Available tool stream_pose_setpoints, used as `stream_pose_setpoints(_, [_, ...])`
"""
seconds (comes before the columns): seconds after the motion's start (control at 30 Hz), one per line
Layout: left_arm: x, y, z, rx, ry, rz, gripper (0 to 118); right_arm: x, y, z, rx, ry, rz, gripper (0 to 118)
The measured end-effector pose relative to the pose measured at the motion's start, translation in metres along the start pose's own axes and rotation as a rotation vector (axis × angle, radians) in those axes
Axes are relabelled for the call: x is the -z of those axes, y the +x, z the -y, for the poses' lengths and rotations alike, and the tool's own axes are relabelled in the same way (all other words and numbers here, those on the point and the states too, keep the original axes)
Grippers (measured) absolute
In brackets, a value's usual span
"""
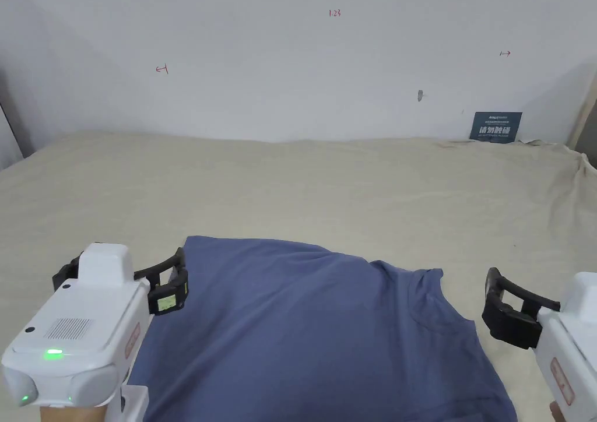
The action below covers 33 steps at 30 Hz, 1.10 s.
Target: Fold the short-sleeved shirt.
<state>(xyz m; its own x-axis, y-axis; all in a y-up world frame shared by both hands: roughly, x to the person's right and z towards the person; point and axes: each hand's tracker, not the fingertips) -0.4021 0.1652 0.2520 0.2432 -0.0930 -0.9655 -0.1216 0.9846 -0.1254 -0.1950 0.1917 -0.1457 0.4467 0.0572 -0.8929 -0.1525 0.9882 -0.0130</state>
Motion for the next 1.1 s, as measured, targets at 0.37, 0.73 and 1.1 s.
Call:
stream_pose_setpoints(0.37, [-0.002, 0.019, 0.006, -0.047, 0.008, 0.034, 0, -0.015, -0.014, 0.004, -0.017, 0.124, 0.031, 2])
stream_pose_setpoints(0.73, [-0.009, 0.017, 0.003, -0.063, 0.029, 0.063, 0, -0.014, -0.009, 0.006, -0.01, 0.125, 0.016, 0])
stream_pose_setpoints(1.1, [0.003, 0.006, 0.001, -0.107, -0.143, 0.139, 0, -0.01, -0.012, 0.006, -0.03, 0.117, -0.006, 0])
